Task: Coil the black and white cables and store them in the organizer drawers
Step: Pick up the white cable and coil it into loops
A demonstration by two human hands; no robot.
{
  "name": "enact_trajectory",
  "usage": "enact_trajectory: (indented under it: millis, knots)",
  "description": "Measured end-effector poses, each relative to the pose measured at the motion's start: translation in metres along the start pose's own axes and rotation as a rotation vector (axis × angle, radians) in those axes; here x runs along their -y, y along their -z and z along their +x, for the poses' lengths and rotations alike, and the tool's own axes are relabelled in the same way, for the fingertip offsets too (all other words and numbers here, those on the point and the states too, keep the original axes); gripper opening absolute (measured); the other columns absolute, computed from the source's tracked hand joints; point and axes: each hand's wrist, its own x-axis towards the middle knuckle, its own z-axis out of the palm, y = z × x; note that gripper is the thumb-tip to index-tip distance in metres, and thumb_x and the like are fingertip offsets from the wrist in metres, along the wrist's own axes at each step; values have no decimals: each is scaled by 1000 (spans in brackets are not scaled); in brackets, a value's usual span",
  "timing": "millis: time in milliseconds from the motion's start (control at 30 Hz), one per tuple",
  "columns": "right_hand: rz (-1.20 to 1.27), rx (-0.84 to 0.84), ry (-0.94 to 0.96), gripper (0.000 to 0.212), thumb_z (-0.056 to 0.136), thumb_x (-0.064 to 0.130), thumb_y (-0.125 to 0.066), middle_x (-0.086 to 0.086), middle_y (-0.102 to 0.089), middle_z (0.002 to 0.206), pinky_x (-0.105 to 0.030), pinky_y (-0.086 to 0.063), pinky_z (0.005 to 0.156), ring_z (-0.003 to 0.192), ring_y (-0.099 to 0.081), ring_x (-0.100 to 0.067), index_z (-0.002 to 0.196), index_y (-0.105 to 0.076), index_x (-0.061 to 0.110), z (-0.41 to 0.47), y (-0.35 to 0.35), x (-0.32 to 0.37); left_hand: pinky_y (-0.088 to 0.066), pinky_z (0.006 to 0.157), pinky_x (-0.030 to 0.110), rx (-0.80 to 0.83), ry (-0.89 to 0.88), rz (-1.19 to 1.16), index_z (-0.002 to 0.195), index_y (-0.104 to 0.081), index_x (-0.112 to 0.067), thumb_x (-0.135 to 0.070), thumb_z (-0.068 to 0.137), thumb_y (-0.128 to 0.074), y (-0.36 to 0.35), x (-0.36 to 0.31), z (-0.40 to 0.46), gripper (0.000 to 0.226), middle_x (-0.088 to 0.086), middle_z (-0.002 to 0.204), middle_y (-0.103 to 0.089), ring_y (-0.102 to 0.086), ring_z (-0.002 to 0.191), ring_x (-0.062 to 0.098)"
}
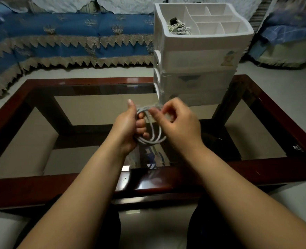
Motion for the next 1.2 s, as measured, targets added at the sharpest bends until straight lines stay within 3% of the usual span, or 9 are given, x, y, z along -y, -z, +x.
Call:
enact_trajectory:
  millis: [67,133,233,400,633,867,967,1067,1200]
  knots:
    - [-90,-94,149,43,87,59,-47,3,-54,101,-25,-41,76,93,-51,-10,102,-61,22,3,2,-6,-27,39,20,101,122,135,60,-42,-17,-68,92,-22,2,-2,-3,63,-7,43,-30,-25,33,8]
    - [-146,173,103,49,88,62,-39,0,-55,117,-32,-44,88,110,-51,-16,114,-60,25,6,-3,-15,-26,38,18,138,167,235,57,-42,-17,-72,89,-21,1,-1,-4,67,-5,45,-28,-23,34,9]
    - [161,521,-186,50,87,63,-44,-6,-69,89,-49,-54,75,82,-65,-22,92,-66,19,10,-10,-23,-25,38,17,108,156,393,60,-42,-13,-75,87,-17,-1,1,-2,72,-3,44,-29,-23,35,10]
    - [201,379,-263,35,79,56,-64,-3,-66,69,-38,-51,61,60,-59,-16,85,-58,23,17,-24,-32,-39,50,28,-40,43,531,76,-57,-11,-62,96,-22,4,5,8,65,-2,50,-38,-38,43,12]
    - [274,246,-276,27,84,48,-63,6,-57,71,-27,-43,60,68,-56,-11,80,-54,24,29,-36,-42,-51,88,44,47,53,406,96,-61,-4,-41,102,-35,21,0,14,46,5,67,-57,-63,62,19]
    - [290,227,-205,23,89,44,-58,7,-60,68,-25,-46,60,63,-59,-6,77,-53,25,36,-48,-41,-53,57,29,89,161,201,97,-62,-7,-43,102,-32,19,-7,16,48,1,60,-56,-46,44,10]
    - [704,330,-459,39,98,44,-41,1,-59,60,-27,-47,53,52,-56,-12,82,-62,15,47,-51,-40,-43,53,26,35,116,246,78,-52,-14,-41,102,-33,21,-13,19,41,-7,46,-36,-35,36,7]
    - [916,378,-718,43,103,35,-29,-10,-69,93,-30,-55,63,72,-65,-20,102,-65,11,58,-57,-48,-39,53,28,-42,60,342,73,-45,-17,-40,103,-29,21,-16,22,42,-7,43,-34,-33,34,8]
    - [208,482,-495,42,95,5,-47,-10,-52,136,-40,-48,95,109,-60,-23,133,-52,21,67,-73,-79,-40,53,29,-133,33,413,72,-44,-17,-41,103,-28,27,-21,24,43,-7,43,-36,-36,37,9]
